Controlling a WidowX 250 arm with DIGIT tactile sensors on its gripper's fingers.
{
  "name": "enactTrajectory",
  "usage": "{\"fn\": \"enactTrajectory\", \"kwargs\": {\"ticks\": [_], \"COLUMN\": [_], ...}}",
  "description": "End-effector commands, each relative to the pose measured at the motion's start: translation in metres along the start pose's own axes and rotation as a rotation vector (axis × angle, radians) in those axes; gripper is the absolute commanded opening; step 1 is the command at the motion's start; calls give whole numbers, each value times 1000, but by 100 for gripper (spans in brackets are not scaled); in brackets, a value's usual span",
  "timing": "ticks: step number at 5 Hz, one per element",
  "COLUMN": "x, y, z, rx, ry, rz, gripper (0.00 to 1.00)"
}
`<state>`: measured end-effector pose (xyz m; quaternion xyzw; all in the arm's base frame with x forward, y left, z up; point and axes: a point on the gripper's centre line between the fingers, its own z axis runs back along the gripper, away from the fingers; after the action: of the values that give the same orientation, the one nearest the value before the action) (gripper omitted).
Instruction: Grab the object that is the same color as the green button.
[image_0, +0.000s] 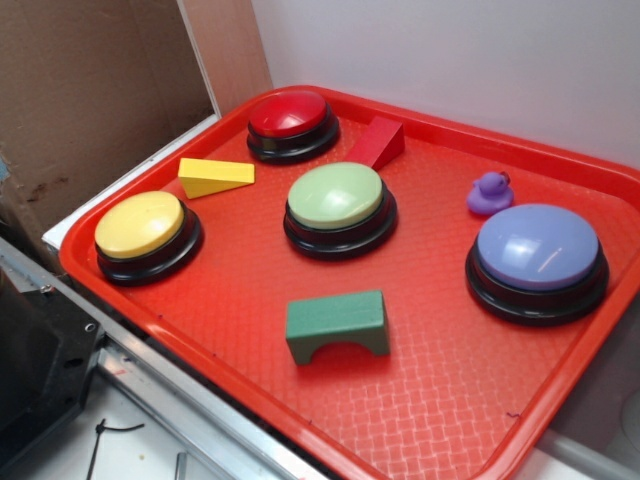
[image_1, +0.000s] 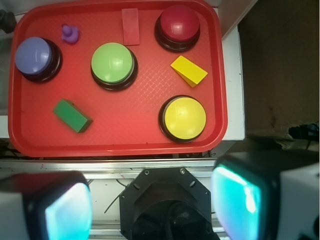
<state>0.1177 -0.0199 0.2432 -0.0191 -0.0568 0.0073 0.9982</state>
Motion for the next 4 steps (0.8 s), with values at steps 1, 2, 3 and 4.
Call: {"fn": "enactTrajectory", "kwargs": {"ticks": [1,2,3,4], "x": [0,16,21,19], "y": [0,-45,-82,-114], "z": [0,-5,-11,-18], "rx": [0,-1,-22,-47], "ry": [0,13,27,35], "rz": [0,-186,-342,-501], "gripper": [100,100,100,100]}}
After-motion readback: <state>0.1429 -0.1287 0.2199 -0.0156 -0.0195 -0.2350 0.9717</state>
